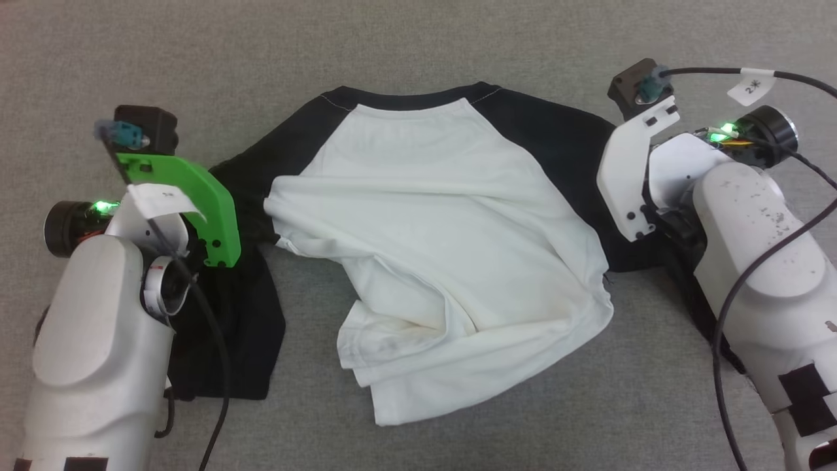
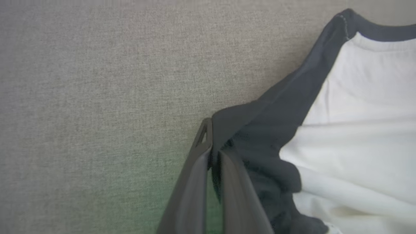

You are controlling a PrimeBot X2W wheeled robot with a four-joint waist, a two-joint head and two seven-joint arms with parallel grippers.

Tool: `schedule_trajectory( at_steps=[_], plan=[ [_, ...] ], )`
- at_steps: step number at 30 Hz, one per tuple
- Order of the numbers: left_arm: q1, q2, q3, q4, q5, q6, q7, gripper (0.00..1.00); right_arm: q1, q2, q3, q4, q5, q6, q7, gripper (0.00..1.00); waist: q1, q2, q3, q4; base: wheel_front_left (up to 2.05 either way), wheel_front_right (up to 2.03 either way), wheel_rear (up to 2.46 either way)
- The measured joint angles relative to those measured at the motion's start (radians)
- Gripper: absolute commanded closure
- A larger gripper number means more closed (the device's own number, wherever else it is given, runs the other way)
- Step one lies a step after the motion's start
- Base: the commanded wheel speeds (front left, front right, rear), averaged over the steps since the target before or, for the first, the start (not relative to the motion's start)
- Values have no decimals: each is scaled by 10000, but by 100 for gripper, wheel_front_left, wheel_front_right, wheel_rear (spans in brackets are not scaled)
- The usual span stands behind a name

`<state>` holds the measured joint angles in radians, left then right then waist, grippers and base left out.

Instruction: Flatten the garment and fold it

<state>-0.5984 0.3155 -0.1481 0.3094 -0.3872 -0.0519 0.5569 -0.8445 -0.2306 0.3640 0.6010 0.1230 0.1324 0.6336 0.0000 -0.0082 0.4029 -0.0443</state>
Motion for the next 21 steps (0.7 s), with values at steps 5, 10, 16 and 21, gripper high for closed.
schedule_trajectory(
  at_steps=[5, 10, 16, 21],
  plan=[
    [-291, -35, 391, -184, -984, -370, -366, 100, -216, -387, 42, -320, 240, 0, -96, 100, 0, 0, -210, -87, 0, 0, 0],
    [-1151, 134, 690, -648, -1358, -485, -531, 100, -1081, -863, -155, -1095, 282, 2, -282, 100, 0, 0, -352, -226, 0, 0, 0],
    [-2722, 263, 1011, -1078, -1419, -345, -754, 100, -2355, -1206, -249, -1885, 75, 2, -171, 100, 0, 0, -93, -333, 0, 0, 0],
    [-4335, 334, 1129, -1120, -1177, 31, -1149, 100, -3683, -1279, -445, -2291, -109, 2, -117, 100, 0, 0, 333, -401, 0, 0, 0]
  ],
)
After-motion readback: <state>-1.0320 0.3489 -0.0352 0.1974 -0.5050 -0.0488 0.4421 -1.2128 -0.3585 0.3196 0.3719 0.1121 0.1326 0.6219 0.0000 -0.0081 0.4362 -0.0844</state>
